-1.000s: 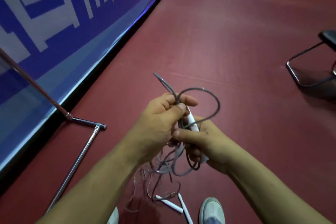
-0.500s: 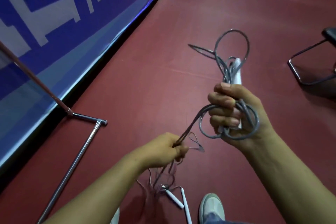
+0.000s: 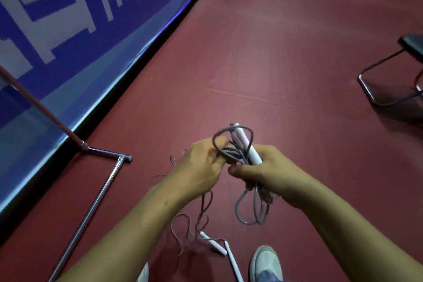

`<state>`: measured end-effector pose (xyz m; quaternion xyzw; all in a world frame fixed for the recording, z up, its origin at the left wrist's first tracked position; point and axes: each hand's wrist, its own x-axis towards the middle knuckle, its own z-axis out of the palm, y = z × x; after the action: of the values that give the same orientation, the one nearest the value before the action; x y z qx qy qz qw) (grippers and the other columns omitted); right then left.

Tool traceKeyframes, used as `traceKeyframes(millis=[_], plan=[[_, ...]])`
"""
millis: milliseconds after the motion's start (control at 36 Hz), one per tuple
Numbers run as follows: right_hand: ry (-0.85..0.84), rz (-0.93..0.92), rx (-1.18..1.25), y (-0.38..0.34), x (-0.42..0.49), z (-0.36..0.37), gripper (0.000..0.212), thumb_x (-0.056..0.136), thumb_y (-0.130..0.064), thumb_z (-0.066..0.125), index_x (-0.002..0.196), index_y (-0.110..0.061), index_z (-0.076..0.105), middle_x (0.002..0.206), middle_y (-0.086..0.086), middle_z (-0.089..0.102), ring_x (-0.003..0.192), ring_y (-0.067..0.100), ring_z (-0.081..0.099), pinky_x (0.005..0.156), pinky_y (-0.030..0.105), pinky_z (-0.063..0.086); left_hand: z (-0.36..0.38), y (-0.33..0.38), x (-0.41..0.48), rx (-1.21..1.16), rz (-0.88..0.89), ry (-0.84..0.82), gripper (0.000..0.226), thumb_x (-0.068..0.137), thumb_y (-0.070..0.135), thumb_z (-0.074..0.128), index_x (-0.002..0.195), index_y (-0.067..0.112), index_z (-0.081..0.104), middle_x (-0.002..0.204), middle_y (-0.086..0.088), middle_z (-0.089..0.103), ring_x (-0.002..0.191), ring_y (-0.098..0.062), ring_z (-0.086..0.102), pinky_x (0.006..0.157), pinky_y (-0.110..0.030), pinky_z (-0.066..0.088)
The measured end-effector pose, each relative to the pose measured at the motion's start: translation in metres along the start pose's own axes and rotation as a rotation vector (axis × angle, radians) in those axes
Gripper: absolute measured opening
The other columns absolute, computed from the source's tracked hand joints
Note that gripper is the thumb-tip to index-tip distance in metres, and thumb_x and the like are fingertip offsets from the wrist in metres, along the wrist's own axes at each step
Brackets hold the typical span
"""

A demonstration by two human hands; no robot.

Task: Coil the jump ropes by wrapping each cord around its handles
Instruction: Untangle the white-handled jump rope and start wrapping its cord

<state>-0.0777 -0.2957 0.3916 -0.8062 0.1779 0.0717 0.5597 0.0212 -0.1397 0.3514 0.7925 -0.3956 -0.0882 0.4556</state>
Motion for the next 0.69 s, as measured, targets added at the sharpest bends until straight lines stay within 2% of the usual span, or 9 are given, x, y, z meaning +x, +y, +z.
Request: traceKeyframes(millis=[83,139,194,278,333,444,528,611,694], plan=[[0.115,0.004,0.161,-0.002,0.000,0.000,0.011,0.086,-0.003,0.073,0.078,-0.007,0.068,0.058,0.007,0.060,0.048,0.015,0.054,0.044,0.025,0.043,-0.001,0.007,-0.002,0.041,0.094,0.018,0.013,0.095,0.022,0.055,0.083,0.018,0.058,0.075,0.012,0.051,0.068,-0.005,0.046,0.063,-0.016,0.035],[0.238,0.024,0.341,-0.004,0.002,-0.008,0.023,0.087,-0.003,0.070,0.065,-0.008,0.063,0.050,0.008,0.053,0.036,0.015,0.045,0.035,0.021,0.033,-0.002,-0.005,-0.003,0.087,0.027,0.026,0.025,0.095,0.028,0.054,0.079,0.009,0.057,0.079,0.005,0.047,0.071,-0.011,0.043,0.065,-0.023,0.031],[0.296,0.025,0.565,-0.007,0.002,-0.019,0.039,0.090,-0.005,0.064,0.052,-0.013,0.058,0.045,0.009,0.045,0.029,0.015,0.036,0.032,0.018,0.027,-0.005,-0.019,-0.005,0.119,-0.085,0.010,0.021,0.097,0.021,0.060,0.081,0.008,0.063,0.089,0.002,0.050,0.079,-0.011,0.048,0.073,-0.023,0.035],[0.348,0.021,0.741,-0.008,0.003,-0.035,0.038,0.091,-0.006,0.059,0.055,-0.014,0.051,0.045,0.006,0.040,0.029,0.013,0.031,0.037,0.021,0.025,-0.008,-0.041,-0.013,0.196,-0.243,-0.022,0.023,0.096,0.005,0.058,0.115,0.009,0.072,0.116,-0.004,0.058,0.105,-0.019,0.057,0.093,-0.019,0.038],[0.376,0.044,0.744,-0.004,0.004,-0.040,0.034,0.091,-0.008,0.058,0.060,-0.015,0.048,0.047,0.005,0.039,0.031,0.013,0.030,0.041,0.022,0.024,-0.009,-0.051,-0.019,0.250,-0.349,-0.018,0.052,0.091,-0.004,0.051,0.139,0.014,0.059,0.127,-0.011,0.061,0.116,-0.029,0.059,0.098,-0.023,0.038],[0.508,0.096,0.772,0.002,0.009,-0.039,0.027,0.091,-0.010,0.061,0.067,-0.016,0.051,0.049,0.001,0.044,0.032,0.010,0.035,0.037,0.017,0.031,-0.002,-0.048,-0.019,0.308,-0.546,-0.066,0.078,0.093,-0.001,0.042,0.161,0.020,0.011,0.107,-0.021,0.063,0.094,-0.040,0.060,0.078,-0.038,0.045],[0.673,0.083,0.925,0.002,0.010,-0.048,0.022,0.094,-0.010,0.059,0.074,-0.017,0.052,0.049,-0.003,0.050,0.033,0.006,0.043,0.036,0.015,0.034,0.002,-0.062,-0.017,0.273,-0.680,-0.024,0.060,0.093,0.003,0.044,0.150,0.012,0.028,0.102,-0.016,0.066,0.087,-0.036,0.065,0.077,-0.039,0.052],[0.785,0.059,1.058,0.006,0.006,-0.068,0.024,0.095,-0.009,0.055,0.075,-0.020,0.048,0.049,-0.005,0.049,0.033,0.004,0.038,0.035,0.012,0.030,-0.003,-0.081,-0.019,0.343,-0.712,-0.096,0.014,0.094,0.017,0.051,0.098,0.010,0.063,0.092,-0.015,0.073,0.088,-0.037,0.070,0.076,-0.040,0.056],[0.813,0.099,1.040,0.017,0.003,-0.076,0.022,0.093,-0.010,0.057,0.075,-0.019,0.048,0.056,-0.002,0.048,0.036,0.006,0.034,0.036,0.014,0.029,-0.004,-0.087,-0.022,0.389,-0.719,-0.147,0.027,0.097,0.026,0.054,0.080,0.008,0.064,0.081,-0.012,0.074,0.088,-0.033,0.070,0.075,-0.036,0.055]])
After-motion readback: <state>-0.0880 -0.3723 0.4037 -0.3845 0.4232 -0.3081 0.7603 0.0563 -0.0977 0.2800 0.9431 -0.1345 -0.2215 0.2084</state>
